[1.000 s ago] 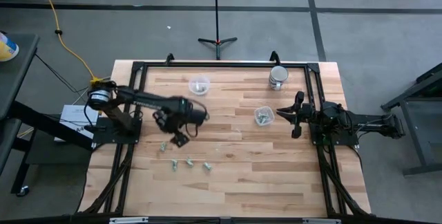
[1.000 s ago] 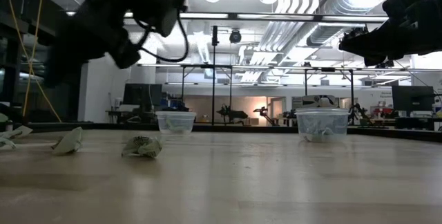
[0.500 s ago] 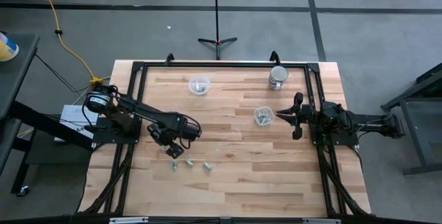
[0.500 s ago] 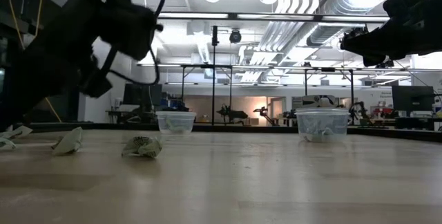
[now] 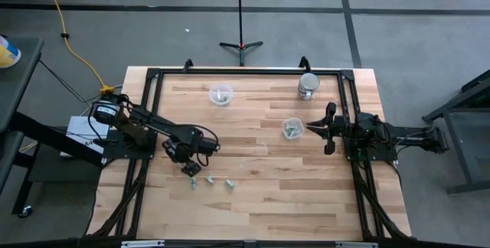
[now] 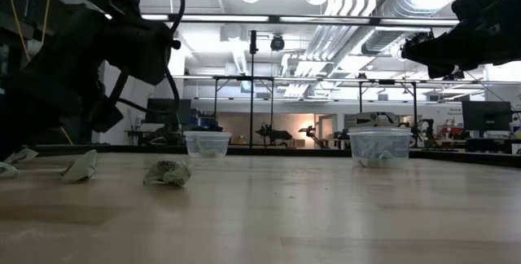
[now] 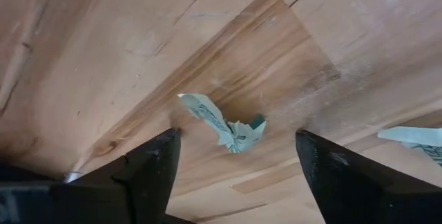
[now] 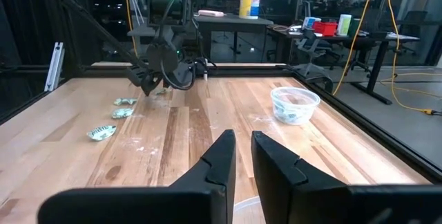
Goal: Pick and place Stevia / Truvia into bins
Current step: Put the stevia packet into the round transparent container
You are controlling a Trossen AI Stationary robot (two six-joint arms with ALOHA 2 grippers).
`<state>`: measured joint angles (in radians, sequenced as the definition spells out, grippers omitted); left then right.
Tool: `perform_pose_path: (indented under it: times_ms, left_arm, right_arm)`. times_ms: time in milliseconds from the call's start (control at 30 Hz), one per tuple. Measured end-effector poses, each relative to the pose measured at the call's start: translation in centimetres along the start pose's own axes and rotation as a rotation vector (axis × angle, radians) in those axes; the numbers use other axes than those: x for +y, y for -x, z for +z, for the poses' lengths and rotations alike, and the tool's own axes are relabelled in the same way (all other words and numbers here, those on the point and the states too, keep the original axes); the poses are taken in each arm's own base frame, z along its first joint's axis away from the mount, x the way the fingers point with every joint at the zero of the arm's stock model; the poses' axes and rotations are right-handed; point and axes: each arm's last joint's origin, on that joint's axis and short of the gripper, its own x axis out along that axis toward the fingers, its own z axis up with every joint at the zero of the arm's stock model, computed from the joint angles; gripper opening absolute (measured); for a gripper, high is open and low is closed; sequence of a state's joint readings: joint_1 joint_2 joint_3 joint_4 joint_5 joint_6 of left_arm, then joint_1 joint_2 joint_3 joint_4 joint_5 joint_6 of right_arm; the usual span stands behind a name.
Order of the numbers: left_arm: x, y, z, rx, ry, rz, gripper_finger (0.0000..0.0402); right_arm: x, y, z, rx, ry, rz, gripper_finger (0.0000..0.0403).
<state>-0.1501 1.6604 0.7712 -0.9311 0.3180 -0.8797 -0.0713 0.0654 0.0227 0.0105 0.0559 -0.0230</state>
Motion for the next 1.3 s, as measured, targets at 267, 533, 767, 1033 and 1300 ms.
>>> perform_pose_path:
  times_ms: [267,533,767,1033,1300]
  left_arm:
    - [0.0,-0.1,0.0,-0.01,-0.044,0.009,0.0247]
    - [0.2,-0.1,0.1,-0.035,-0.105,0.044,0.0158]
    - [0.1,0.1,0.2,-0.061,-0.195,0.07,0.0077]
    - [-1.8,2.2,1.3,-0.227,-0.36,0.064,0.0039]
    - [-2.9,8.4,6.3,-0.614,-0.541,-0.015,0.0041]
  right_arm:
    - [0.0,0.0,0.0,-0.001,0.0,0.0,0.004]
    - [0.0,0.0,0.0,-0.001,0.002,0.0,0.0035]
    - [0.0,0.0,0.0,-0.001,0.003,0.0,0.0034]
    - [0.0,0.0,0.0,-0.001,0.003,0.0,0.003]
    - [0.0,0.0,0.0,0.0,0.003,-0.001,0.003]
